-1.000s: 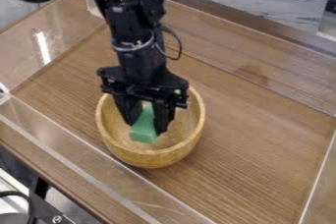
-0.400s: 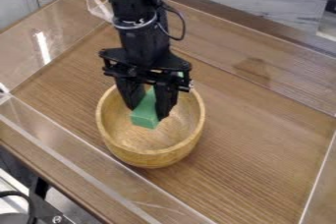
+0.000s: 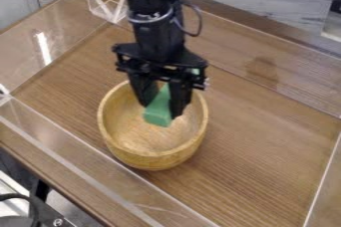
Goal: Remove the green block from inside the brown bowl and put it on the table
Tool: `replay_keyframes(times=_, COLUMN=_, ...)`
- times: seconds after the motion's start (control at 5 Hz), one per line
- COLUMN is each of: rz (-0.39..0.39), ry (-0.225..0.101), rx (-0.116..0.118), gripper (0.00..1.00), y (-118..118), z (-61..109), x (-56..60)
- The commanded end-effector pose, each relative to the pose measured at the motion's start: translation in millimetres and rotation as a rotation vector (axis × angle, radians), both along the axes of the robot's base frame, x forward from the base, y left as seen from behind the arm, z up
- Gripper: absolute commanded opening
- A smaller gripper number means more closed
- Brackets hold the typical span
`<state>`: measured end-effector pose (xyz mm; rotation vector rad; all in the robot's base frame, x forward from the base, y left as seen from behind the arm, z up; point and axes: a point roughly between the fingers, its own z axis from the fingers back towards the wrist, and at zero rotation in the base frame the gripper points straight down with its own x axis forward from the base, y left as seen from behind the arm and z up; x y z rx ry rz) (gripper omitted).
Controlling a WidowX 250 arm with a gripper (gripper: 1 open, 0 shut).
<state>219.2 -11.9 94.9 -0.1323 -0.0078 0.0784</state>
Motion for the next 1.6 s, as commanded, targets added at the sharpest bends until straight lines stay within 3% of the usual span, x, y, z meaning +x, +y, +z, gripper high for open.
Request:
replay_keyframes(times=0.0, rz=0.047, ry=-0.067, rx=0.007, gripper=0.0, y=6.6, z=23.7, x=8.2)
replay_keyframes(times=0.2, rz=0.089, ry=-0.077, rx=0.012, gripper=0.0, y=7.4, z=34.2, x=7.9)
replay_keyframes(times=0.4, rz=0.1, ry=-0.084, rx=0.014, gripper=0.0, y=-7.1, z=35.1, x=7.0)
replay_keyframes(times=0.8, rz=0.106, ry=-0.091, rx=0.017, gripper=0.0, y=-51.6, z=35.1, x=2.8)
replay_keyframes(times=1.2, rz=0.138, ry=-0.096, rx=0.021, gripper=0.0, y=-99.5, z=26.0, x=1.6)
replay_keyframes(times=1.4, rz=0.175, ry=-0.089, rx=0.026, gripper=0.0, y=-96.4, z=16.5, x=1.5)
